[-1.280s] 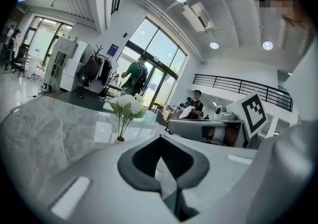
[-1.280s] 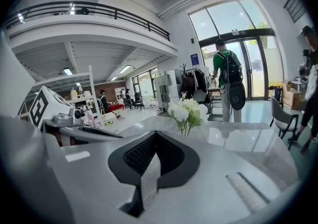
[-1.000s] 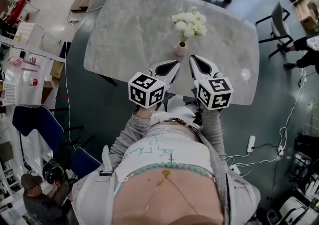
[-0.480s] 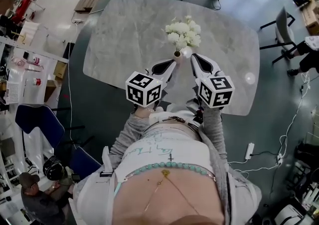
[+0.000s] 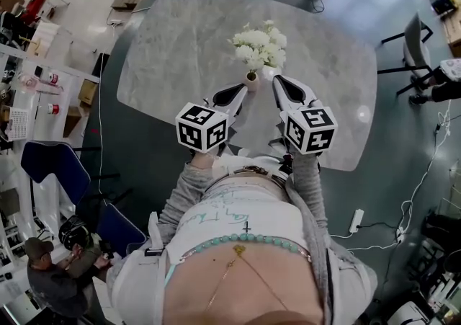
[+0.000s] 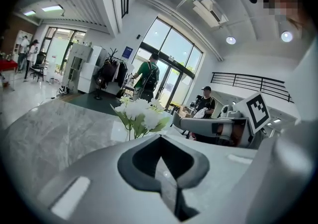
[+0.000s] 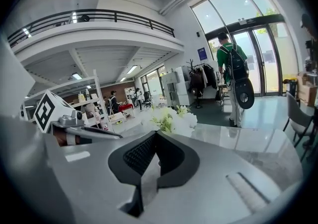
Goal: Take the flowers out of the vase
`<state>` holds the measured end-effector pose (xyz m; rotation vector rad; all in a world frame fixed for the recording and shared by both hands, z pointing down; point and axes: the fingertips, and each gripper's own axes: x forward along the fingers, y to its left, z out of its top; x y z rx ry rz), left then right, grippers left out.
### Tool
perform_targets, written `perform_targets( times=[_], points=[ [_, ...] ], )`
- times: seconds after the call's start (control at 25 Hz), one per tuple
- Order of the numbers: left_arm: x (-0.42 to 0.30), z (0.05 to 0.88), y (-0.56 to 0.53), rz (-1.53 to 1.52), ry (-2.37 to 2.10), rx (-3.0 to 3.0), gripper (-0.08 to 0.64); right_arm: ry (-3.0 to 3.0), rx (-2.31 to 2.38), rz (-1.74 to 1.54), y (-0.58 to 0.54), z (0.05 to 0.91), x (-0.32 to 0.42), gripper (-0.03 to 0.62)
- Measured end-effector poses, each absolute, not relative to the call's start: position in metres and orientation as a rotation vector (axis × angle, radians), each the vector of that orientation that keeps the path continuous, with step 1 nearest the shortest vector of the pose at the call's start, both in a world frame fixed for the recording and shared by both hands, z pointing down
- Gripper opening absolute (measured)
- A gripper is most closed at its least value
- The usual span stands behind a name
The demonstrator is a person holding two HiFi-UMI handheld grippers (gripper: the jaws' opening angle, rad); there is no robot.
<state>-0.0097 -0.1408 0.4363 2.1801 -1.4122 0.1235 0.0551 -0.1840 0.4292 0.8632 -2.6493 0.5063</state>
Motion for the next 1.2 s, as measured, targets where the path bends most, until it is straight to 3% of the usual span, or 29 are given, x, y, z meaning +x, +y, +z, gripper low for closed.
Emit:
perform_targets(
  times=[1.2],
  points=[
    [-0.045, 0.466, -0.188, 0.28, -1.1, 2.293, 0.0, -2.476, 1.258, 0.638, -0.217, 0.454, 0.058, 0.028]
  ],
)
